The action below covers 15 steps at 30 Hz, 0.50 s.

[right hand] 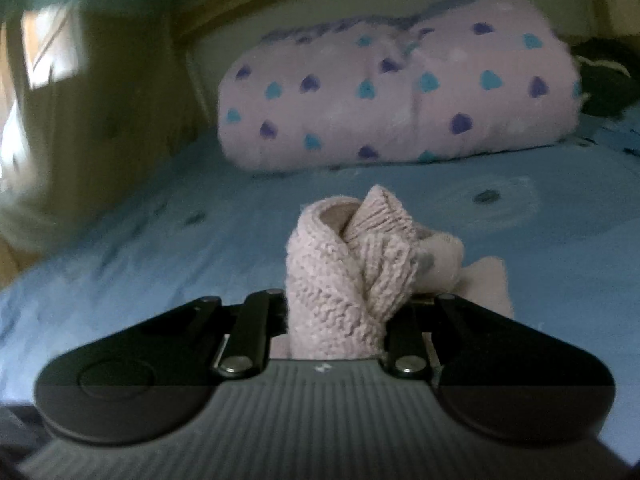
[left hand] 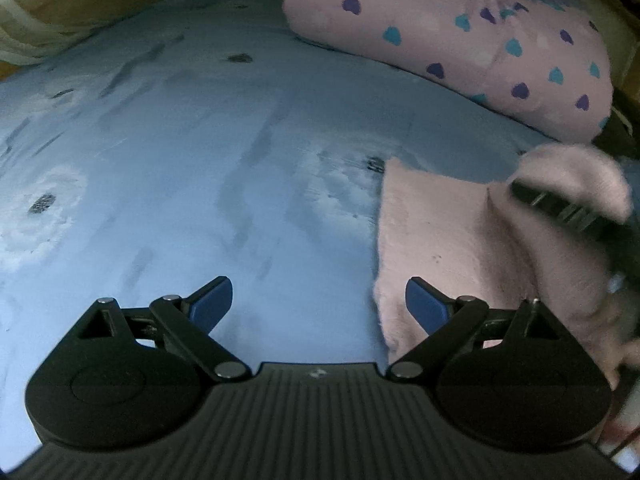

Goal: Fold small clothes

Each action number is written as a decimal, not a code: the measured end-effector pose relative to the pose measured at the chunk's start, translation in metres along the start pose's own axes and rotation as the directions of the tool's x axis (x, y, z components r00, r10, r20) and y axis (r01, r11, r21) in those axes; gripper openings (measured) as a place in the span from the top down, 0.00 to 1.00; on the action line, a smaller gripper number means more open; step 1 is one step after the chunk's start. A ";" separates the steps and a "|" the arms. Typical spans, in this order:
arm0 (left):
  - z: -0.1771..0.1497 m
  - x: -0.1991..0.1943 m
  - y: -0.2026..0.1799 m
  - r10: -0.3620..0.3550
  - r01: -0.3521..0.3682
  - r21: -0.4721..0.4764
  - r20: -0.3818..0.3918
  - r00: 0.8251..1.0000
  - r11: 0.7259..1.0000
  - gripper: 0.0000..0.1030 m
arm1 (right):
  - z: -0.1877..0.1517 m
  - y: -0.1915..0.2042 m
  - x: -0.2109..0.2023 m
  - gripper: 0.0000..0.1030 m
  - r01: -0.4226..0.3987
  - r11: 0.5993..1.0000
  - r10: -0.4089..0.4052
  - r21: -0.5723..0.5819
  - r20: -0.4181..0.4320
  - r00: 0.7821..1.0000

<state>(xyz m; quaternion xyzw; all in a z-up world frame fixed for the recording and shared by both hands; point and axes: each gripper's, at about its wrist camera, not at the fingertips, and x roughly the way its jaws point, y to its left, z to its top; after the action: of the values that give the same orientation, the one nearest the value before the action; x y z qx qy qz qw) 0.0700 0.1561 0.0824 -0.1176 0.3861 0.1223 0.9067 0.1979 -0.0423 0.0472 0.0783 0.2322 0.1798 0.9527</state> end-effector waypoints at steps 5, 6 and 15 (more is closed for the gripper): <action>0.003 0.001 0.008 0.002 -0.002 -0.033 -0.011 1.000 0.999 0.07 | -0.036 0.033 0.033 0.74 -0.019 0.991 0.002 -0.134 -0.125 0.992; 0.003 0.000 0.009 -0.001 0.001 -0.037 -0.008 1.000 0.999 0.07 | -0.042 0.037 0.036 0.71 -0.027 0.987 0.006 -0.156 -0.135 0.991; 0.005 -0.006 0.010 -0.058 0.059 -0.077 0.020 0.998 0.995 0.07 | -0.040 0.020 -0.009 0.49 -0.211 0.974 0.203 -0.085 -0.095 0.975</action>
<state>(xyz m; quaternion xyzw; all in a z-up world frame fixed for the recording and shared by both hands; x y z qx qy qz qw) 0.0660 0.1659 0.0888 -0.1628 0.3696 0.1117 0.9080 0.1660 -0.0240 0.0206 0.0490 0.2548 0.2921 0.9205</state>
